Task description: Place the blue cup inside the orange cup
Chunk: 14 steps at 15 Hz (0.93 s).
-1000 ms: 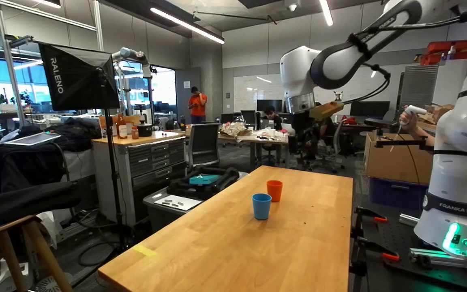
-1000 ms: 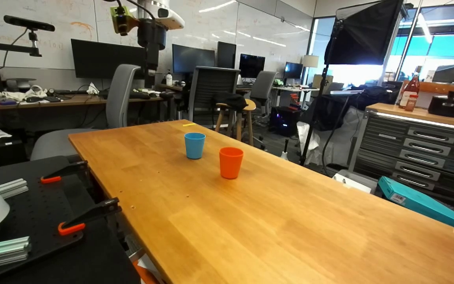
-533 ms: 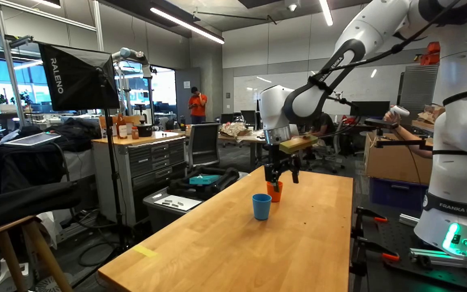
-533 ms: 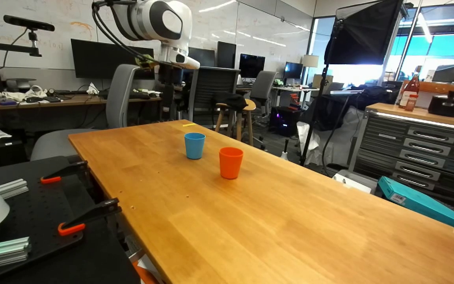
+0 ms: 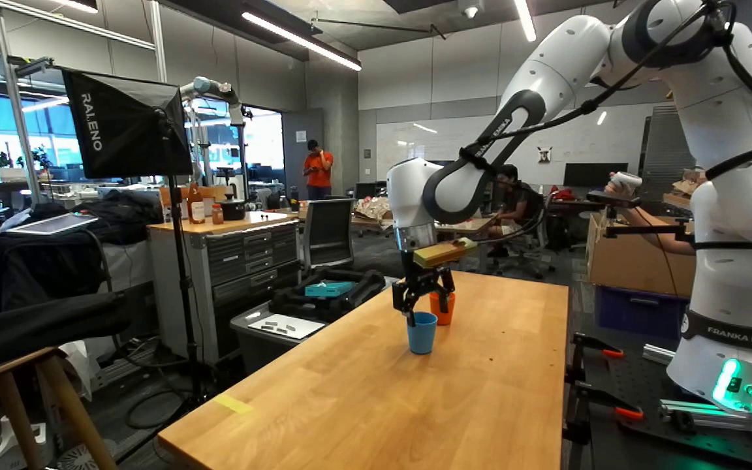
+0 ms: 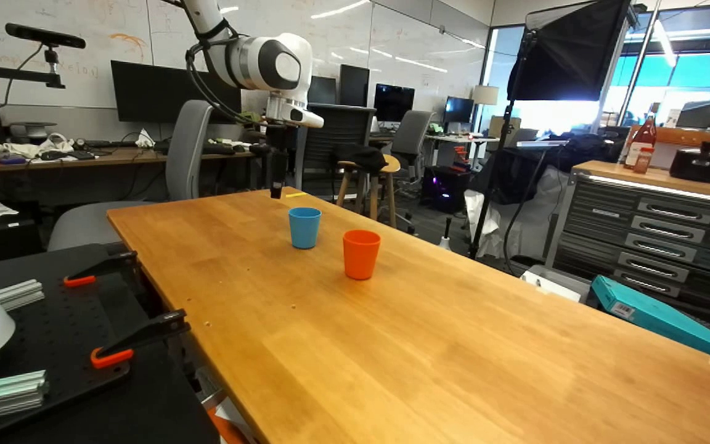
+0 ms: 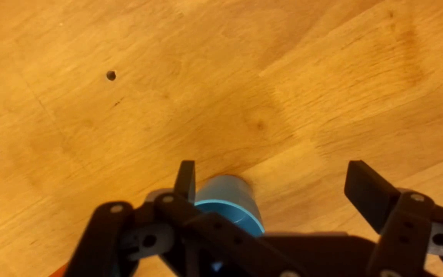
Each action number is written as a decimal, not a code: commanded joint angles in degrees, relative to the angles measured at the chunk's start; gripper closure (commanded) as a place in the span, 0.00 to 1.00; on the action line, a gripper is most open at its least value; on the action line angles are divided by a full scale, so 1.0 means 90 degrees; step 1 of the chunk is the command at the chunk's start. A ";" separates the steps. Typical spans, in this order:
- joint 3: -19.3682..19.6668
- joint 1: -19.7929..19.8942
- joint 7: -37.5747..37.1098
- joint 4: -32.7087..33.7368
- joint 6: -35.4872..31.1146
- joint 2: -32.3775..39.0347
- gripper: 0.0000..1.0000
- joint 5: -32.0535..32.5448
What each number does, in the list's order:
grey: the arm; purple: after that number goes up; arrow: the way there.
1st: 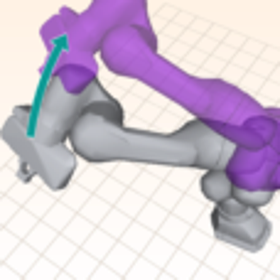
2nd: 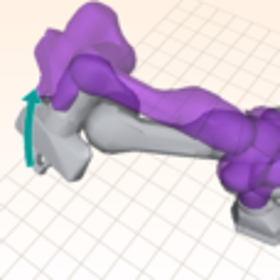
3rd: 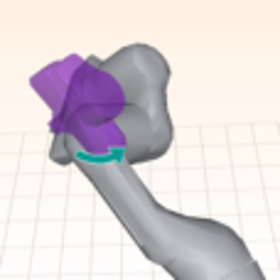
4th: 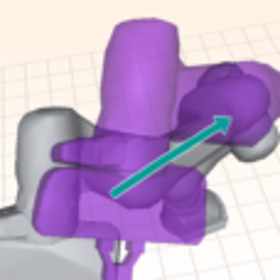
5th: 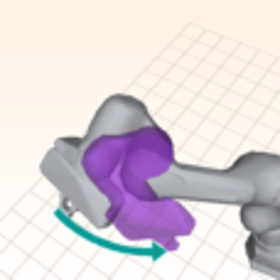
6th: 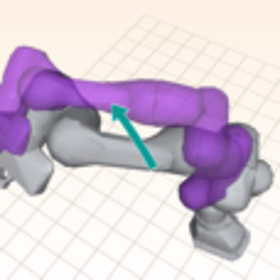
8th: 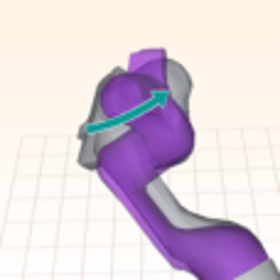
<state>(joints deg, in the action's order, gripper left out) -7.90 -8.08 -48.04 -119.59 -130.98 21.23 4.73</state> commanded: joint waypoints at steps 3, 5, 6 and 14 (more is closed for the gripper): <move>0.0439 -0.0453 0.0359 0.1260 0.0739 0.0945 0.00 0.0235; 0.0530 -0.0525 0.0437 0.1590 0.0926 0.1173 0.00 0.0263; 0.0571 -0.0558 0.0468 0.1737 0.1027 0.1242 0.00 0.0279; 0.0828 -0.0624 0.0536 0.2187 0.0992 0.1656 0.00 0.0307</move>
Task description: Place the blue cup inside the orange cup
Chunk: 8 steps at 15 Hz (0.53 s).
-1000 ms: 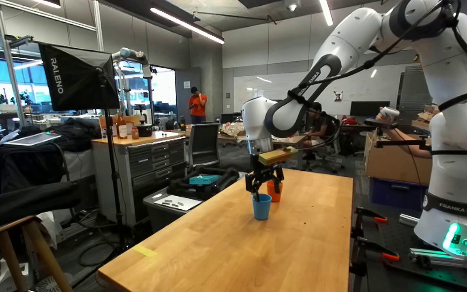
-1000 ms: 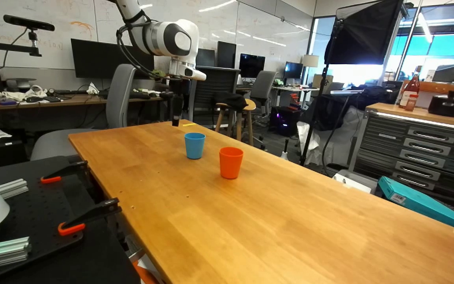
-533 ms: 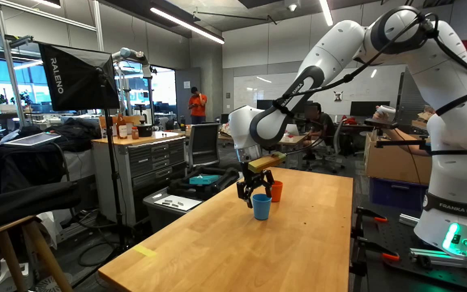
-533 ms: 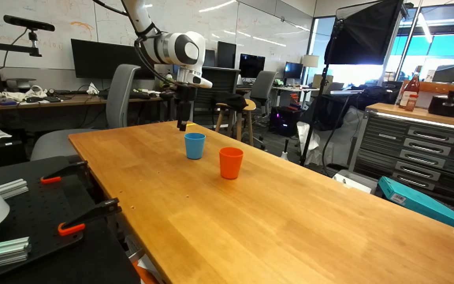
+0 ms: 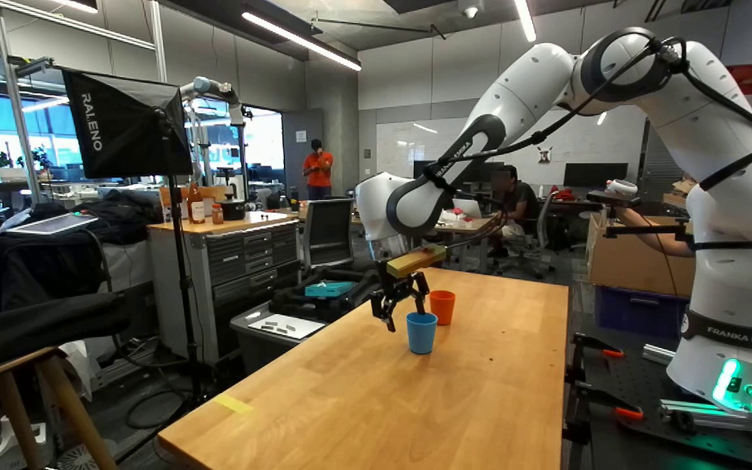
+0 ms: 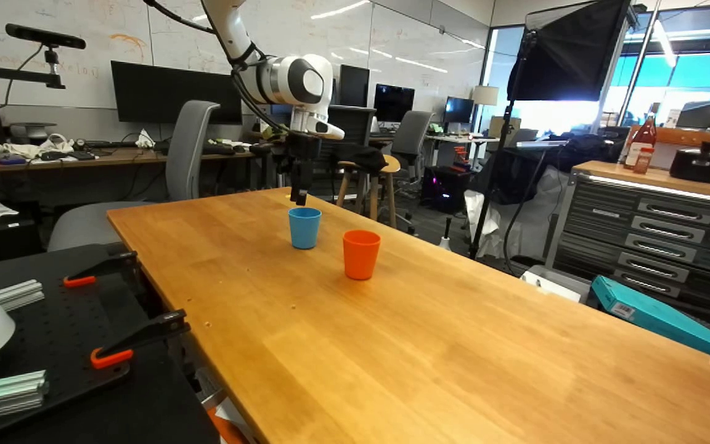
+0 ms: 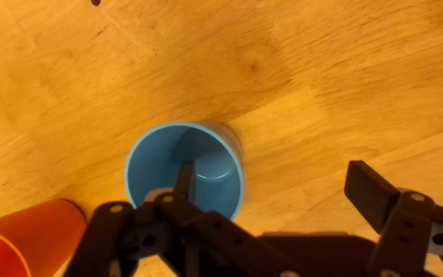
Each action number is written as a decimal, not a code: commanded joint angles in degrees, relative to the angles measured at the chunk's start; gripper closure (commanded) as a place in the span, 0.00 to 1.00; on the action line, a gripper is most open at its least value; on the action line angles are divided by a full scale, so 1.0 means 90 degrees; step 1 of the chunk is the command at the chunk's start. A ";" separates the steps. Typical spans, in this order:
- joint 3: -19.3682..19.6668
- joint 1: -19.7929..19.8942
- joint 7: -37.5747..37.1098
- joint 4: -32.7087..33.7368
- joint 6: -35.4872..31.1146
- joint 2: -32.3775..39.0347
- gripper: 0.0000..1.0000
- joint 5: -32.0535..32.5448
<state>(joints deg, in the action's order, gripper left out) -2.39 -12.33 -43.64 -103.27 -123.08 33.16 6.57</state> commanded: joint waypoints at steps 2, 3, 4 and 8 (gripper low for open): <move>0.0273 -0.0137 0.0042 0.0363 0.0103 0.0412 0.00 0.0094; 0.0305 -0.0136 0.0027 0.0348 0.0077 0.0441 0.00 0.0097; 0.0333 -0.0136 0.0022 0.0335 0.0028 0.0467 0.00 0.0102; 0.0369 -0.0103 -0.0003 0.0270 -0.0157 0.0507 0.42 0.0000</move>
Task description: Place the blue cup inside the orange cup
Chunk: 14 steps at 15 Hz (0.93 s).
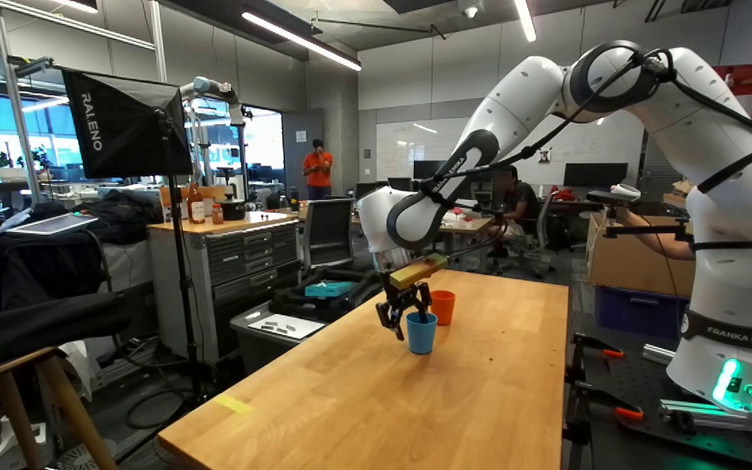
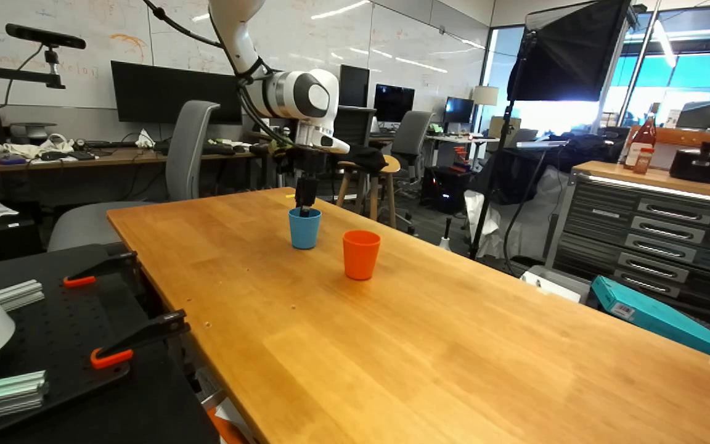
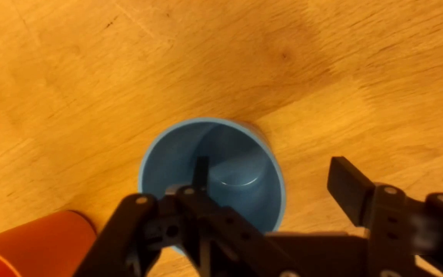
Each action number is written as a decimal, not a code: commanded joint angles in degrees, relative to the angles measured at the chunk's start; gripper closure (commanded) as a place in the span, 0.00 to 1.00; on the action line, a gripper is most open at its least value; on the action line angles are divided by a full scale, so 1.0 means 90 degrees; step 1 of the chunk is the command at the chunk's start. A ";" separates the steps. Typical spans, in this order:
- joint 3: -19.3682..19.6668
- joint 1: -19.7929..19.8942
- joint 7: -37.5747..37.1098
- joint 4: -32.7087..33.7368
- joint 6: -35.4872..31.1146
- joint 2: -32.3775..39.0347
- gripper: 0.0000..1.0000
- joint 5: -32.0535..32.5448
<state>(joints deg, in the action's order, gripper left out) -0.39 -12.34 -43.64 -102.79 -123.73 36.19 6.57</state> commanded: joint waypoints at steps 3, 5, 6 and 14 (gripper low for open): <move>0.0167 -0.0114 -0.0002 0.0220 -0.0116 0.0174 0.66 0.0012; 0.0174 -0.0121 -0.0002 0.0191 -0.0149 0.0145 0.80 0.0026; 0.0176 -0.0121 0.0001 0.0185 -0.0156 0.0135 0.89 0.0027; 0.0253 -0.0091 -0.0032 0.0378 0.0079 0.0101 0.95 0.0004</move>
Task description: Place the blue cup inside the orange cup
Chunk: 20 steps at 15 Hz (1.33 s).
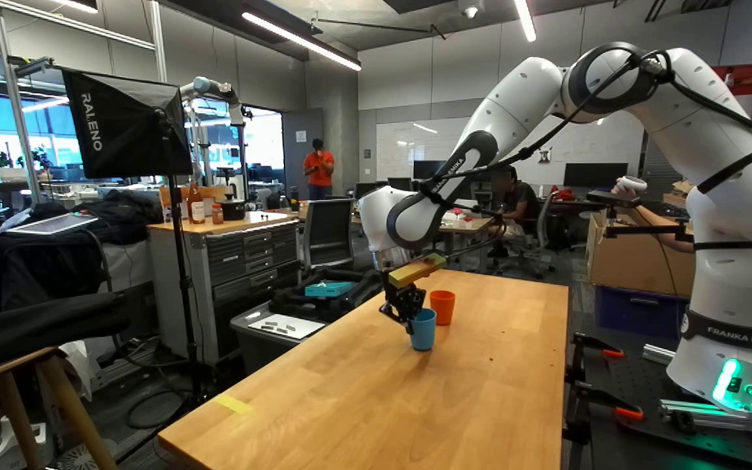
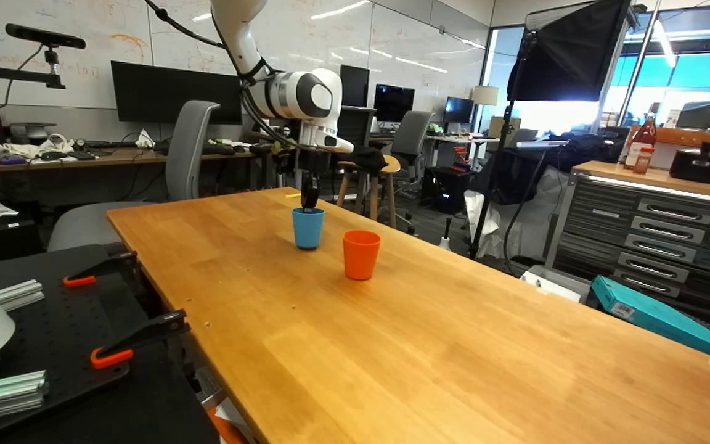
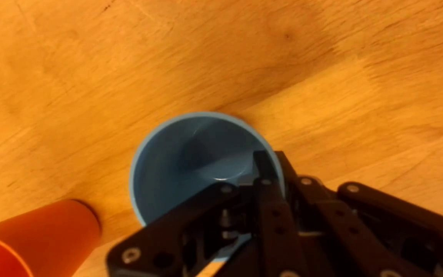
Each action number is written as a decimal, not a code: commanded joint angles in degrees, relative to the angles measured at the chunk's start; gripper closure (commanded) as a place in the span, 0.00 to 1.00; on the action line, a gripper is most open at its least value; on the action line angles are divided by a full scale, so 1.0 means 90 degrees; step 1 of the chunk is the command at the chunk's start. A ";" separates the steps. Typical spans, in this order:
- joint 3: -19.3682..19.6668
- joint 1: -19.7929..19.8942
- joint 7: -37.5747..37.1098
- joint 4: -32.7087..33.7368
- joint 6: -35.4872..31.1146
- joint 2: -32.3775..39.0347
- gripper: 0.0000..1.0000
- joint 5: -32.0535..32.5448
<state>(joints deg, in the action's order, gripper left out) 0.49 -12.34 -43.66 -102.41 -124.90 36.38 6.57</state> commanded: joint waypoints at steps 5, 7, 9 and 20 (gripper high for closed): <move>0.0294 -0.0060 -0.0128 0.0737 0.0330 -0.0019 0.95 0.0030; 0.0396 -0.0029 -0.0178 0.0889 0.0410 -0.0091 0.95 0.0076; 0.0523 0.0020 -0.0234 0.1039 0.0494 -0.0165 0.95 0.0123; 0.1025 0.0530 -0.0515 0.1627 0.2074 -0.0408 0.95 0.0455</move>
<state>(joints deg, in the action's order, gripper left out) 8.88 -8.12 -46.61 -90.06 -112.10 32.84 8.75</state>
